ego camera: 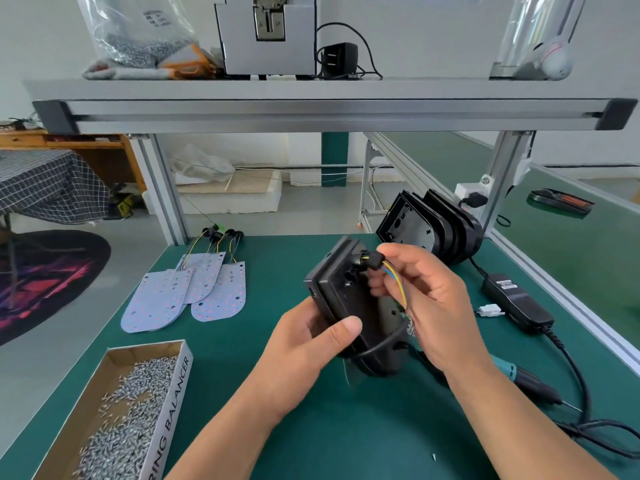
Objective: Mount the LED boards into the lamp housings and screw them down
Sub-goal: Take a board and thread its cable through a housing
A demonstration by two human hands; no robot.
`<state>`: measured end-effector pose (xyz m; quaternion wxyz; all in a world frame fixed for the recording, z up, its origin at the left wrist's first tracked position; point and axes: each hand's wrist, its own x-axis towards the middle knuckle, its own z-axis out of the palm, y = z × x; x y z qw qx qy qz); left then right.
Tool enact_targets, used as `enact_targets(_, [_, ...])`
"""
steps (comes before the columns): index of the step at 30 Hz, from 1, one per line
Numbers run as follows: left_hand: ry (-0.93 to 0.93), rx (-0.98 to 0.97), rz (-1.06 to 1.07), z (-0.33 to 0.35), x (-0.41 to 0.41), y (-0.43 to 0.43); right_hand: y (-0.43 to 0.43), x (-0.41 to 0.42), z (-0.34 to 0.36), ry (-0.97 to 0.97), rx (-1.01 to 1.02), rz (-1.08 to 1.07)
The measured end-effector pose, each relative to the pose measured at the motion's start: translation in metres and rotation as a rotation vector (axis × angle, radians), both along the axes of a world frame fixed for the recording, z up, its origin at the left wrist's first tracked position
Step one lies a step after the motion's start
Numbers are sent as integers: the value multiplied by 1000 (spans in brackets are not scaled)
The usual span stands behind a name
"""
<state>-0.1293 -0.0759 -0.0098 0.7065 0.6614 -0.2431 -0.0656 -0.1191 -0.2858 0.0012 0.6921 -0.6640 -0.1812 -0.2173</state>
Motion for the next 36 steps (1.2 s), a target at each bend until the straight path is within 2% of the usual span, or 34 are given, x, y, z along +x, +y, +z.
enact_targets(4, [-143,76,127,-2,2,0,-2,-3,5,115,138,183])
enact_targets(7, [-208,125,140,-3,3,1,5,-7,7,86,86,95])
enact_targets(13, [-68,81,38,-2,11,13,9,-12,6,170,146,130])
enact_targets(19, [-109,126,-80,-3,7,11,14,-13,7,243,266,165])
enact_targets(36, [-63,-42,116,-5,5,0,20,-13,1,188,114,151])
